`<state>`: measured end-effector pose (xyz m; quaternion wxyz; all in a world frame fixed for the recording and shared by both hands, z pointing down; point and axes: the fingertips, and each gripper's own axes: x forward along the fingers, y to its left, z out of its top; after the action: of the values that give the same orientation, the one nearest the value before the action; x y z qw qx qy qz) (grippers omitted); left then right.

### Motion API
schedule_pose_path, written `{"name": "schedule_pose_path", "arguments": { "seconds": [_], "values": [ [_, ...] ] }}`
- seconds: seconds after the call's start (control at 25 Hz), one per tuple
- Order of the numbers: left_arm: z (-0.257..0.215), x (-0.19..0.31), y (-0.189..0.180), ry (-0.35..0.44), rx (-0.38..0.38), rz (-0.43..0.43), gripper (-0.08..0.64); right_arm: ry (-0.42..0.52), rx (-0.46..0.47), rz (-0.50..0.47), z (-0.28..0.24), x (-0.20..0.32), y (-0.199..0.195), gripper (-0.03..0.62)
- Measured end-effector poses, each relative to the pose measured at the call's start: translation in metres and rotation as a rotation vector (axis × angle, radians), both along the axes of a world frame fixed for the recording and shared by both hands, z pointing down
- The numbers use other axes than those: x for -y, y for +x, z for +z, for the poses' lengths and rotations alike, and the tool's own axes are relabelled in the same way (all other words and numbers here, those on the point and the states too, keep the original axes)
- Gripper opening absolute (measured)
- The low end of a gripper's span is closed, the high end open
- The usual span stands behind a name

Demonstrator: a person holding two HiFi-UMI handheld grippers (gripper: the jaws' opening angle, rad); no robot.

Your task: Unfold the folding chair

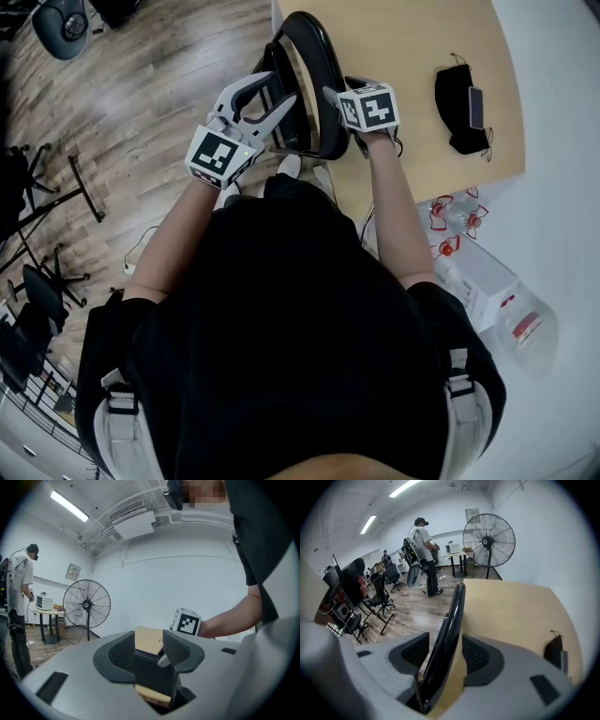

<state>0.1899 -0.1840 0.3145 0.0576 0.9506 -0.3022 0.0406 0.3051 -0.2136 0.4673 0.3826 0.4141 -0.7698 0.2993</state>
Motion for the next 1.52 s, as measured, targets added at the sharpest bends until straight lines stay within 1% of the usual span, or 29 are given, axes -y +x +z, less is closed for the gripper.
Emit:
{"name": "schedule_pose_path", "arguments": {
  "seconds": [0.16,0.32,0.48,0.6,0.68,0.8,1.0,1.28,1.52],
  "values": [
    [0.006,0.001,-0.005,-0.013,0.008,-0.022,0.182,-0.052,-0.028,0.001,0.014,0.003,0.001,0.219],
    [0.01,-0.001,-0.007,-0.026,0.009,-0.036,0.182,-0.135,-0.022,0.007,0.03,-0.002,-0.002,0.216],
    [0.012,-0.002,-0.009,-0.029,0.01,-0.039,0.181,-0.226,-0.051,0.008,0.045,-0.01,-0.004,0.198],
    [0.012,-0.003,-0.012,-0.032,0.009,-0.043,0.181,-0.255,-0.057,0.018,0.049,-0.012,-0.006,0.165],
    [0.013,-0.005,-0.015,-0.039,0.012,-0.046,0.181,-0.263,-0.058,0.02,0.049,-0.014,-0.008,0.112],
    [0.017,-0.008,-0.019,-0.049,0.017,-0.052,0.181,-0.269,-0.06,0.028,0.051,-0.015,-0.007,0.101],
    [0.019,-0.01,-0.035,-0.049,0.023,-0.077,0.177,-0.266,-0.069,0.044,0.051,-0.014,-0.008,0.092],
    [0.027,-0.016,-0.063,-0.069,0.04,-0.128,0.172,-0.26,-0.093,0.063,0.051,-0.014,-0.007,0.092],
    [0.032,-0.027,-0.091,-0.079,0.044,-0.161,0.17,-0.239,-0.095,0.055,0.048,-0.022,-0.027,0.092]
  ]
}}
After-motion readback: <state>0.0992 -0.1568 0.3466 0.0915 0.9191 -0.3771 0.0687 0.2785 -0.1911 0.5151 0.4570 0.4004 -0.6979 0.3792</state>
